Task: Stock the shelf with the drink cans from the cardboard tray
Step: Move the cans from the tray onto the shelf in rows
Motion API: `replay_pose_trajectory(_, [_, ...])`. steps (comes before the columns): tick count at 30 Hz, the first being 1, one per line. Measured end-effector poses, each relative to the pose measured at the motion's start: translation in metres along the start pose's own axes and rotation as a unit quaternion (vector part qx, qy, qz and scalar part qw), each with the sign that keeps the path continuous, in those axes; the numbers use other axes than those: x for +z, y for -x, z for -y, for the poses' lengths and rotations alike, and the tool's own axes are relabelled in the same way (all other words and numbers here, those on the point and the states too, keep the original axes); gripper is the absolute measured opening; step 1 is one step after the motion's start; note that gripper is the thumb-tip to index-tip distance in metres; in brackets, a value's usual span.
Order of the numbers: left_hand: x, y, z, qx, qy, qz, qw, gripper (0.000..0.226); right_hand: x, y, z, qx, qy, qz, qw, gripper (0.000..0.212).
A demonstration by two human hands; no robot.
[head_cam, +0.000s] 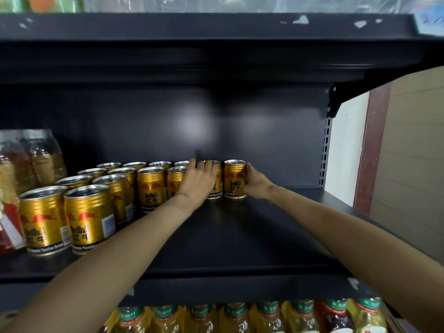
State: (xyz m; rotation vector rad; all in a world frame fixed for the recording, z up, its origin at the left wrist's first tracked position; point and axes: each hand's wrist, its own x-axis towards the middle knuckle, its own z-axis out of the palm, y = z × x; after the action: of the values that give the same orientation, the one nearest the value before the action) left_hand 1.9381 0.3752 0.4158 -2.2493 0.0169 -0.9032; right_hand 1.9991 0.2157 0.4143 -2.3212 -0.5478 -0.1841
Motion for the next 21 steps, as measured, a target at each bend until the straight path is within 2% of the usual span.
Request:
replay_pose_trajectory(2, [0.001, 0.000, -0.001, -0.004, 0.008, -0.004, 1.000, 0.046, -0.001, 0.003, 0.003, 0.006, -0.041, 0.033, 0.999, 0.100])
replay_pose_trajectory(4, [-0.001, -0.001, 0.000, -0.004, 0.023, -0.014, 1.000, 0.058, -0.003, 0.008, 0.005, -0.004, -0.046, 0.035, 0.998, 0.099])
replay_pose_trajectory(8, [-0.029, 0.006, 0.006, -0.011, 0.109, -0.071, 0.991, 0.058, -0.016, 0.039, 0.017, -0.081, 0.085, -0.041, 0.992, 0.087])
replay_pose_trajectory(12, [-0.075, 0.036, 0.013, -0.009, 0.236, -0.162, 0.958, 0.042, -0.033, 0.095, 0.031, -0.185, 0.103, -0.157, 0.965, 0.055])
replay_pose_trajectory(15, [-0.110, 0.079, 0.009, -0.027, 0.323, -0.207, 0.923, 0.031, -0.035, 0.150, 0.036, -0.262, 0.049, -0.253, 0.930, 0.033])
replay_pose_trajectory(17, [-0.133, 0.111, -0.001, -0.066, 0.396, -0.222, 0.889, 0.024, -0.028, 0.193, 0.038, -0.283, -0.031, -0.290, 0.914, 0.024])
replay_pose_trajectory(19, [-0.152, 0.145, -0.016, -0.112, 0.499, -0.221, 0.830, 0.020, -0.016, 0.236, 0.037, -0.281, -0.107, -0.322, 0.897, 0.018])
replay_pose_trajectory(21, [-0.165, 0.181, -0.035, -0.153, 0.586, -0.230, 0.762, 0.018, 0.003, 0.276, 0.031, -0.278, -0.136, -0.356, 0.882, 0.014])
